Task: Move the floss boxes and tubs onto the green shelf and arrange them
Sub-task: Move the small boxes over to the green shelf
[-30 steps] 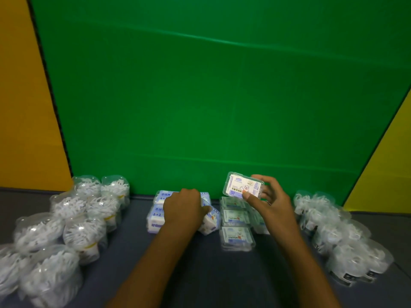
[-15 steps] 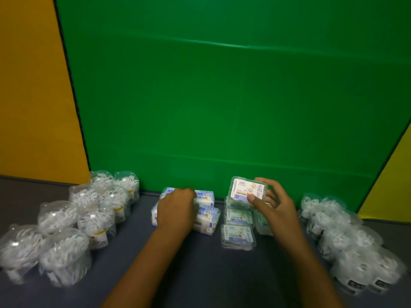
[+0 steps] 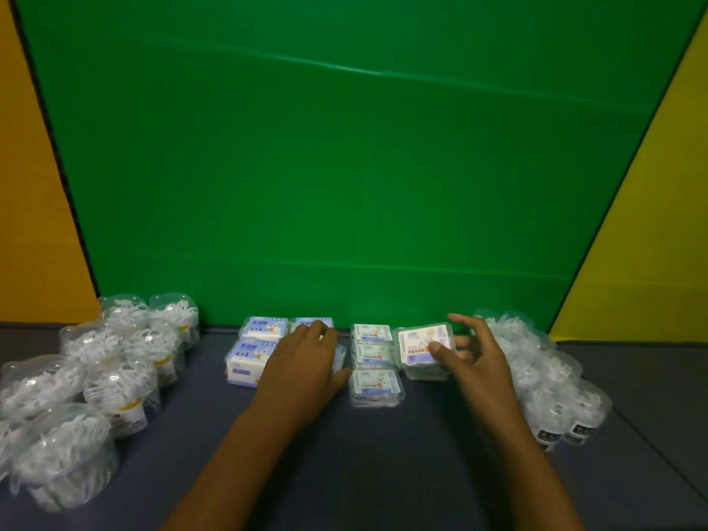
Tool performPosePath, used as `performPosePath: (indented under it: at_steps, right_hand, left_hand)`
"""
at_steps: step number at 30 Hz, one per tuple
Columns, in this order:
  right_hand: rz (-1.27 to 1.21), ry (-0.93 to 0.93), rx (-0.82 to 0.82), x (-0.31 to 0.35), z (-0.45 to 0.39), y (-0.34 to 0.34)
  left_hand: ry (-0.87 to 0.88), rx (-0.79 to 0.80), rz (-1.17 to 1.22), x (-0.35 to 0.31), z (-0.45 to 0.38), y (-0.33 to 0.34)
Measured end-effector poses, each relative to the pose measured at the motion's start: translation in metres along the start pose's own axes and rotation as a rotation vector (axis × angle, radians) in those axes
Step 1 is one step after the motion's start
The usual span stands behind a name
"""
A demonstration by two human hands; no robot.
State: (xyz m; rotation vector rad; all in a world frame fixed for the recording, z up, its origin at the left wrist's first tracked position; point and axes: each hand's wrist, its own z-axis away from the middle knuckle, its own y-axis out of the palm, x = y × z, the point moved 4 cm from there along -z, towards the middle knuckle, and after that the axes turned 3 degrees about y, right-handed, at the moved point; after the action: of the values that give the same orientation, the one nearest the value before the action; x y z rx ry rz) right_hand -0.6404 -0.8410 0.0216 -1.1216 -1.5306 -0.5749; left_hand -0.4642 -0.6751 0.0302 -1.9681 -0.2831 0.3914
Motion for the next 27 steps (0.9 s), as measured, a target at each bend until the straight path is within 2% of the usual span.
performPosePath:
  at_steps: [5,11,18,27]
  right_hand:
    - [0.084,0.080,0.002,-0.023,0.003,-0.017]
    - [0.235,0.164,0.128,-0.053,-0.007,-0.019]
    - [0.477,0.042,0.169,-0.063,-0.012,-0.021]
    - [0.618,-0.006,0.198,-0.064,-0.014,-0.026]
  left_hand:
    - [0.009,0.013,-0.015,-0.017,-0.001,0.008]
    - [-0.061,-0.001,-0.019,-0.035,-0.004,0.009]
    - [-0.111,0.000,0.007,-0.063,-0.004,0.020]
    - [-0.150,-0.012,-0.010,-0.088,-0.005,0.024]
